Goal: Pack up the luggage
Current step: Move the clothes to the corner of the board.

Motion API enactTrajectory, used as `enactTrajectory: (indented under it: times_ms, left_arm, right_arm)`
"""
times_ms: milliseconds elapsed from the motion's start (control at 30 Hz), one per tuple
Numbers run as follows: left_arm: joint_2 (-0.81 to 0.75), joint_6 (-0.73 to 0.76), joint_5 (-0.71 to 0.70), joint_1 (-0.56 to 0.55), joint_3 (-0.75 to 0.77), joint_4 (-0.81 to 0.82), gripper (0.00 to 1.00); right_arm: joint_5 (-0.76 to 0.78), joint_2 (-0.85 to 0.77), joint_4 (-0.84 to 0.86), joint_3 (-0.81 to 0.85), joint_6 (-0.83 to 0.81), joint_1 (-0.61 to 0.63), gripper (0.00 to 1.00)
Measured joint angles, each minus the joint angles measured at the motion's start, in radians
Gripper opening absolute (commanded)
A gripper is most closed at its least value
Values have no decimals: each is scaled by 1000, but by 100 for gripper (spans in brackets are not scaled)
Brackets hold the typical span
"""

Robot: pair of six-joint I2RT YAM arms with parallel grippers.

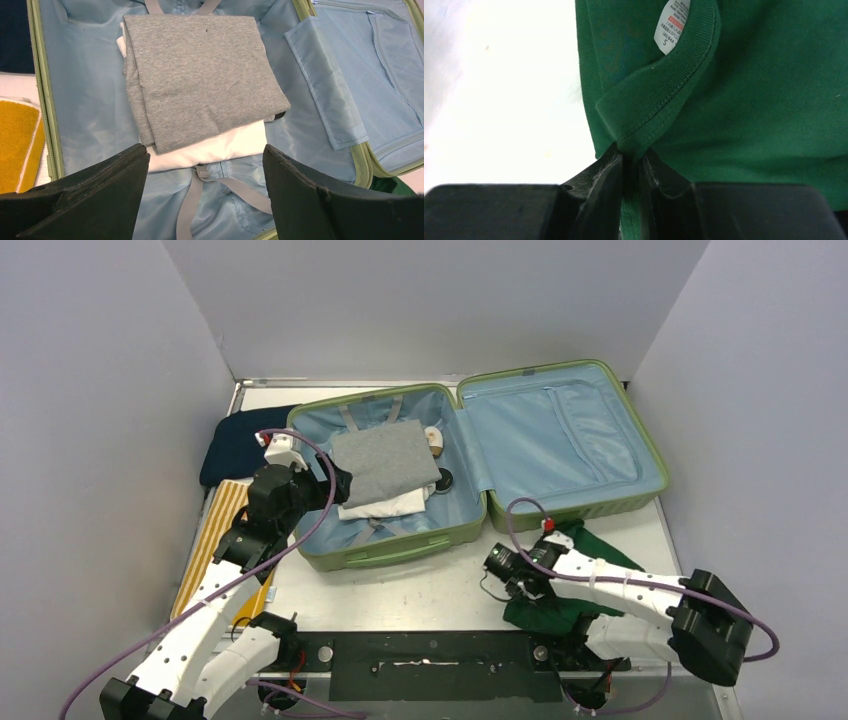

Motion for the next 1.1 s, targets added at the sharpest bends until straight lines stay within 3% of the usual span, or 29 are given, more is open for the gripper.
enactTrajectory:
  times_ms: [167,367,600,700,900,1033,1100]
  left_arm:
    - [0,0,0,-4,0,0,81]
    - [1,1,-8,-5,0,-1,80]
    - [6,3,-26,-11,0,-10,80]
    - [6,8,-57,-34,0,-24,81]
    - [-8,11,-104,-98,0,-87,79]
    - [-37,-29,-88,-117,0,-166,77]
    - [-49,-80,-90,-183,0,-204,77]
  right_arm:
    - [-10,134,-12,106,171,226,19]
    - [6,332,56,272,234,332,26]
    - [29,514,161,484,169,372,68]
    - [60,555,140,590,98,393,76]
    - [122,430,71,667,-120,401,77]
    - [190,221,2,622,-262,395,77]
    - [222,98,-22,568,-309,395,78]
